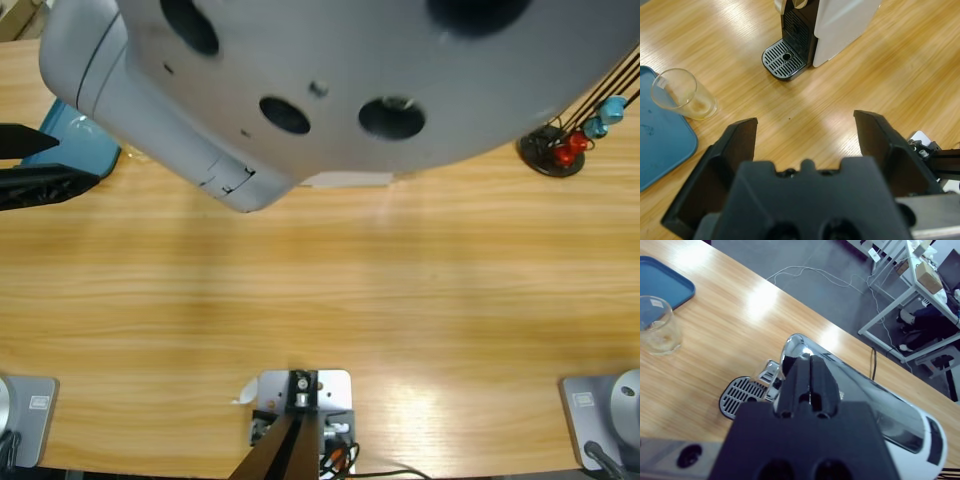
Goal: Pour coffee
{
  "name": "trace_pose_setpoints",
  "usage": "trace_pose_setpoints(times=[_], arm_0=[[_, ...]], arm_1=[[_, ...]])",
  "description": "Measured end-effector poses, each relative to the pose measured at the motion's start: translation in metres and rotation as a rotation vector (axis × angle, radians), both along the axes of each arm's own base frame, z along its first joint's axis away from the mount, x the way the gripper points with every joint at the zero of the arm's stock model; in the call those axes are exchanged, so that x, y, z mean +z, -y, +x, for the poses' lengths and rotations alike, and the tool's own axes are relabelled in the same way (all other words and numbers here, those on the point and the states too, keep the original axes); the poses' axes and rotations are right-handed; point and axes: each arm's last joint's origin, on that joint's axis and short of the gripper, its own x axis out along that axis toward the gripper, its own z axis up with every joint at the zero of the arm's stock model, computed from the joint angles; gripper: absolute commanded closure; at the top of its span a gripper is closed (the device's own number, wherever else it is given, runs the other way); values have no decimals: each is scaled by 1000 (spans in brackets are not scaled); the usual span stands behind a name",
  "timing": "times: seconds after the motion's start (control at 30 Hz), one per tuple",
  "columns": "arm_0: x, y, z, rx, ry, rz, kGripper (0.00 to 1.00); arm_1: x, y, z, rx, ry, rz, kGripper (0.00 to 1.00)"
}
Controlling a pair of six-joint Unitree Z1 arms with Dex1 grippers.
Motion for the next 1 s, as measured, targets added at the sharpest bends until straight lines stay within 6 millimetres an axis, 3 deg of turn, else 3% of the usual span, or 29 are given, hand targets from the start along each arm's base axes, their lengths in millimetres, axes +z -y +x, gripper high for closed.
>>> trace_pose_setpoints(times=[0.07, 0.4, 0.53, 0.67, 0.77, 0.8, 0.83, 0.87, 0.93, 0.97, 1.0], arm_0=[[0, 0, 0, 0, -1, 1, 185], [0, 0, 0, -3, -2, 2, 187], [0, 0, 0, -3, -3, 2, 188], [-1, 1, 0, -4, -5, 5, 188], [-1, 1, 0, -3, -5, 5, 186], [-1, 1, 0, -3, -5, 5, 186], [-1, 1, 0, -3, -5, 4, 188], [-1, 1, 0, -3, -4, 4, 185], [0, -1, -2, -3, -2, 2, 185], [1, -3, -4, -3, -2, 1, 185], [1, -5, -6, -3, 0, 0, 184]], arm_1=[[-11, -4, 0, 5, -12, -16, 1000], [-14, -2, -7, 7, -14, 10, 1000], [-14, 6, -20, 23, -22, -2, 1000], [-31, 14, -36, 60, -62, -77, 1000], [-42, 29, -36, 47, -93, -164, 1000], [-39, 35, -36, 45, -97, -171, 930], [-33, 42, -37, 46, -101, -166, 659], [-24, 49, -38, 50, -108, -151, 587], [-3, 65, -42, 68, -126, -115, 323], [7, 73, -45, 82, -140, -98, 143], [18, 82, -48, 95, -153, -80, 36]])
